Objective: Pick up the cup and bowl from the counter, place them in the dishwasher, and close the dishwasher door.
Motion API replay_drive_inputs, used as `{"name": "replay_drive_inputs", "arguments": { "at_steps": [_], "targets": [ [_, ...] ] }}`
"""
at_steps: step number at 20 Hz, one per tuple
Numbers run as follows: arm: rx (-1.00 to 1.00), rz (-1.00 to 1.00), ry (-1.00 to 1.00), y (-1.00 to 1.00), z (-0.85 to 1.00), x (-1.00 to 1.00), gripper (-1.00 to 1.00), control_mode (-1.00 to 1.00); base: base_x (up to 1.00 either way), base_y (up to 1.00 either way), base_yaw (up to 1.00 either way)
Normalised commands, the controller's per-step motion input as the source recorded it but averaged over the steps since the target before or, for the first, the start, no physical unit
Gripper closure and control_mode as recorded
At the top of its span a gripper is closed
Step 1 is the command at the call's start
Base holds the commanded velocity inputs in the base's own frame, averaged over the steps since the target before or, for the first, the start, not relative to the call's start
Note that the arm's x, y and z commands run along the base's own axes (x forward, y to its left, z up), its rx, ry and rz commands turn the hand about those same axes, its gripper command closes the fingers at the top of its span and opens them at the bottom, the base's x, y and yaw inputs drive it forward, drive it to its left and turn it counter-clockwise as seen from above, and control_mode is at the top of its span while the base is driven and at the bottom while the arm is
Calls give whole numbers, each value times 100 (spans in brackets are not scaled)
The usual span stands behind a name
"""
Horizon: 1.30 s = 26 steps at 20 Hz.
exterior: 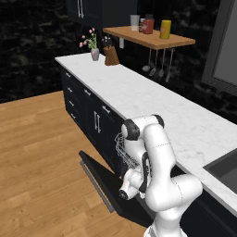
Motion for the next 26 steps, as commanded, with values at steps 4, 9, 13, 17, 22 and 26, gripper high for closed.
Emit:
{"name": "replay_drive_inputs", "arguments": {
  "at_steps": [4, 9, 13, 17, 22, 26],
  "targets": [
    [-17, 4, 0, -40, 41, 17, -100, -100, 0, 0, 0],
    [-8, 0, -2, 42, 97, -34, -100, -100, 0, 0, 0],
    [-4, 0, -4, 100, 100, -71, -100, -100, 0, 0, 0],
    [0, 0, 0, 96, 100, -56, -100, -100, 0, 0, 0],
    [12, 0, 9, 62, 100, -49, -100, -100, 0, 0, 0],
    [18, 2, 11, 53, 100, -41, -100, -100, 0, 0, 0]
  ]
}}
